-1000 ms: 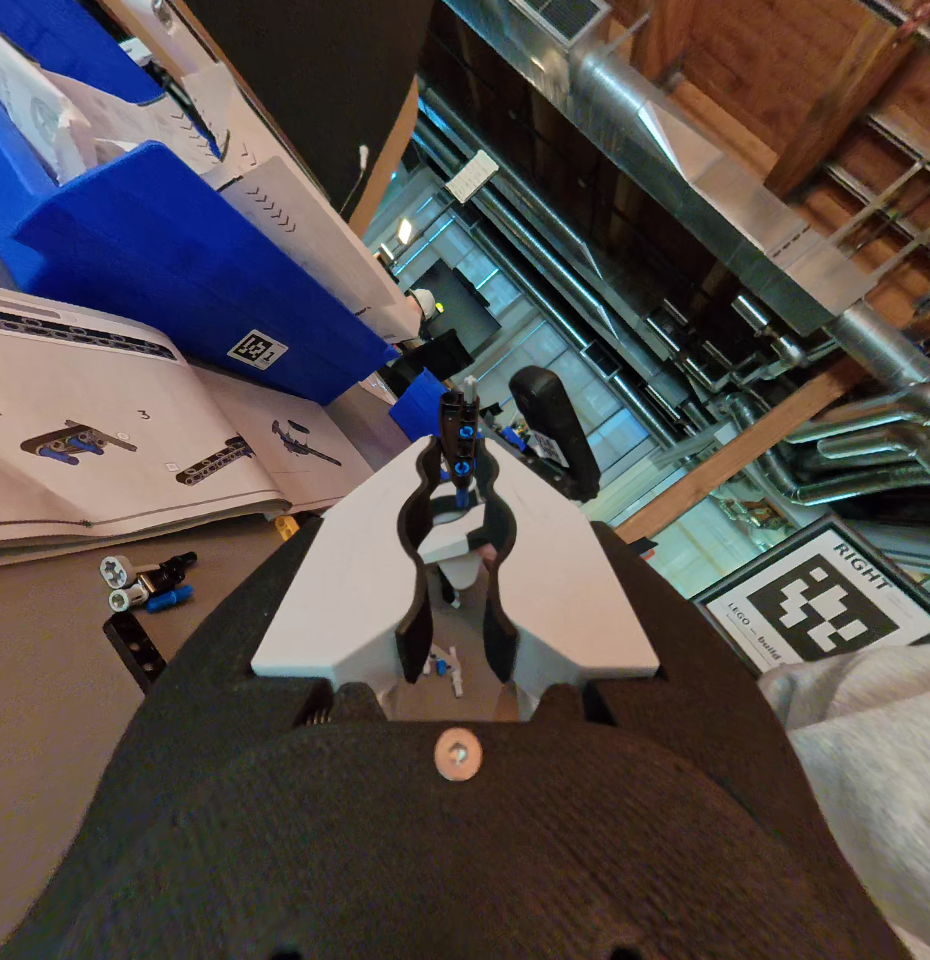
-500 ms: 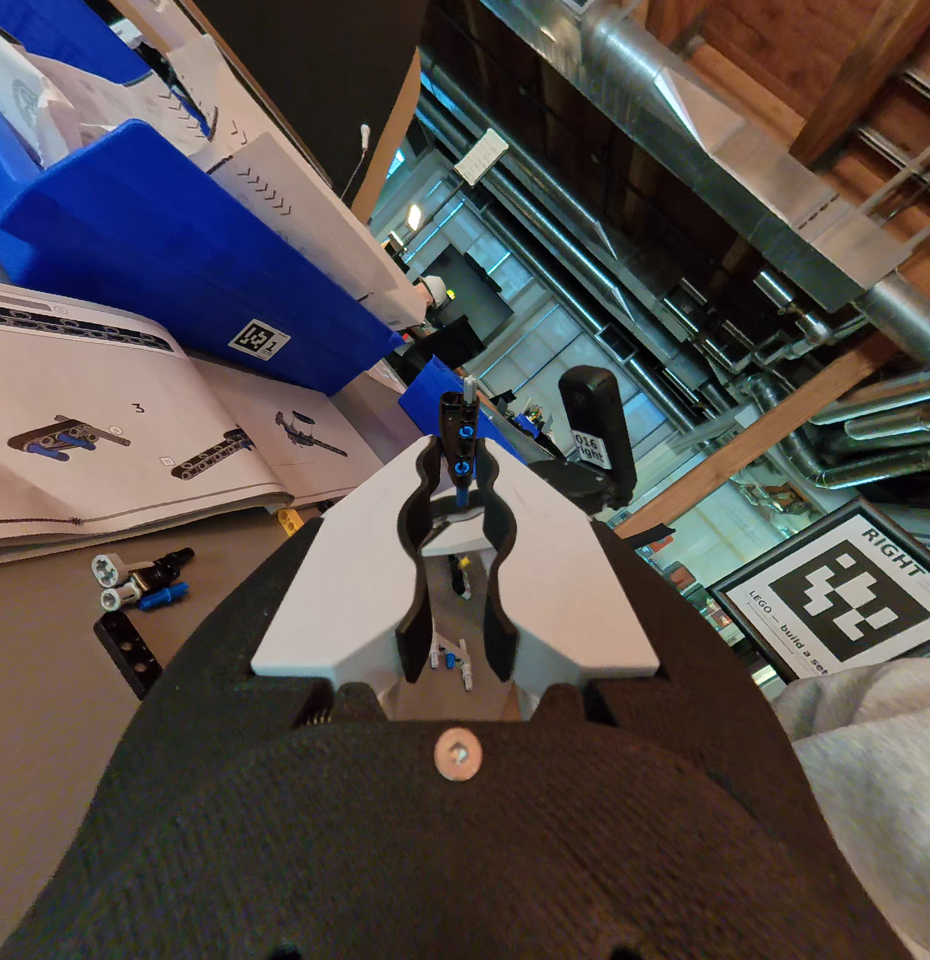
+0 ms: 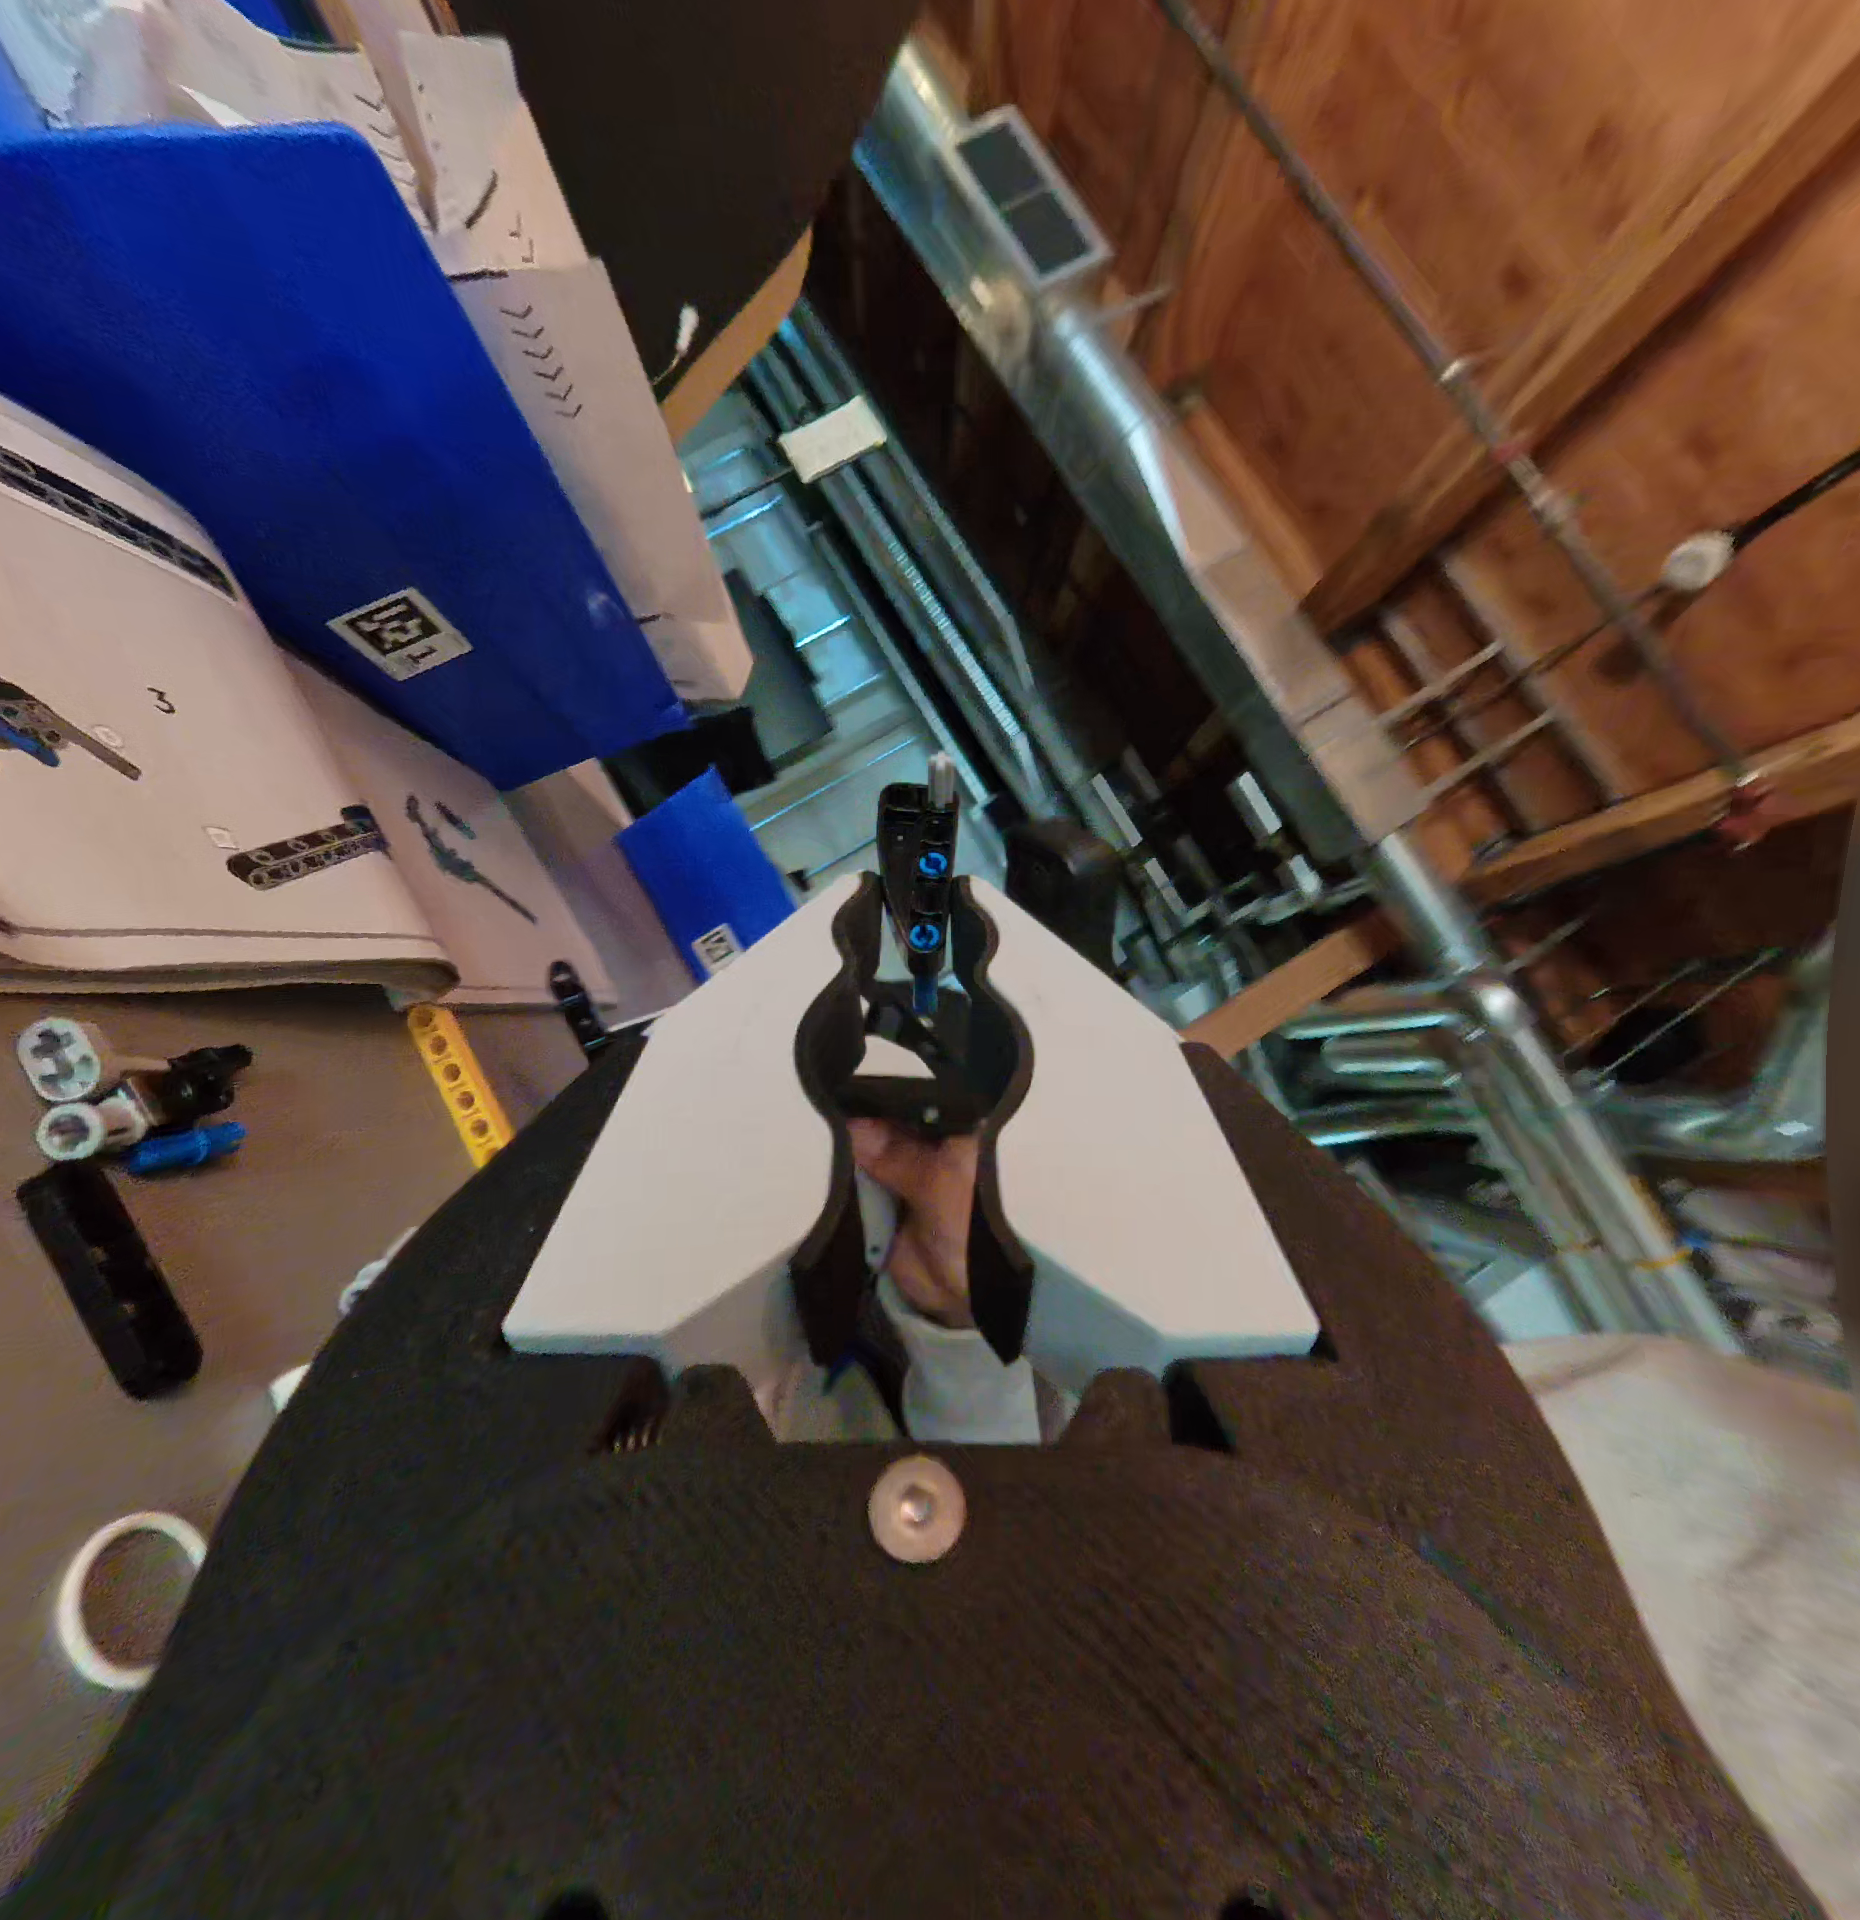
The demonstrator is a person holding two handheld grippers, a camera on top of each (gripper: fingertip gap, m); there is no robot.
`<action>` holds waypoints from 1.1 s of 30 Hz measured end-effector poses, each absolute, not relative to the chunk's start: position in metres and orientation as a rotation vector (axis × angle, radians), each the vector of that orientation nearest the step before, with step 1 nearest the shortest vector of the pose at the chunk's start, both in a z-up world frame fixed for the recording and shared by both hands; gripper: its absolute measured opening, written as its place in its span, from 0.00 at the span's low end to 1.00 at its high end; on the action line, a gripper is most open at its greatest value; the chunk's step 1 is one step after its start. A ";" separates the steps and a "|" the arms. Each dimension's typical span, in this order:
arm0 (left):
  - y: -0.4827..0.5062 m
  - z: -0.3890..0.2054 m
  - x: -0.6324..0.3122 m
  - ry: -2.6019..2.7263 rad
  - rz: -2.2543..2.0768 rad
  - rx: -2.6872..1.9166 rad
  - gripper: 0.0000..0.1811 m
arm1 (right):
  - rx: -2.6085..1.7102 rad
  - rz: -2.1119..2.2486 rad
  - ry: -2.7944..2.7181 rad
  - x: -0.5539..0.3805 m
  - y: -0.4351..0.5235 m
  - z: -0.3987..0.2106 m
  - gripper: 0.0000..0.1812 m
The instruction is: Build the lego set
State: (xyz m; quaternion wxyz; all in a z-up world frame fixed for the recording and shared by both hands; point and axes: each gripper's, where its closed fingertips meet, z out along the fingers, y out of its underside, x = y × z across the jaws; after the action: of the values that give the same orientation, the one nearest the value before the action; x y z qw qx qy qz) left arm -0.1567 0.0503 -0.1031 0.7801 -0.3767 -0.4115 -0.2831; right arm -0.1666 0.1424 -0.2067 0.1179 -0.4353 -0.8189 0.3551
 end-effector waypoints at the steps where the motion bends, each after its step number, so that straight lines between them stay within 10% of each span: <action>1: 0.047 -0.102 -0.159 -0.892 -0.637 -0.768 0.05 | -1.220 1.133 -2.350 -0.165 0.132 -0.192 0.04; 15: 0.027 -0.080 -0.156 -0.789 -0.747 -0.518 0.05 | -0.836 1.629 -2.099 -0.132 0.056 -0.094 0.03; 25: 0.028 -0.082 -0.156 -0.799 -0.700 -0.570 0.05 | -1.100 0.548 -2.318 -0.152 0.179 -0.201 0.04; 33: 0.032 -0.085 -0.156 -0.813 -0.714 -0.585 0.05 | -1.346 0.665 -2.386 -0.132 0.183 -0.228 0.08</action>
State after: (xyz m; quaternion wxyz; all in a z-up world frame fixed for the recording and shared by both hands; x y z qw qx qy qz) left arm -0.1564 0.0320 -0.0851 0.8169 -0.2743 -0.3813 -0.3347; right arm -0.1319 0.1830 -0.2282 0.1606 -0.4712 -0.8355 0.2327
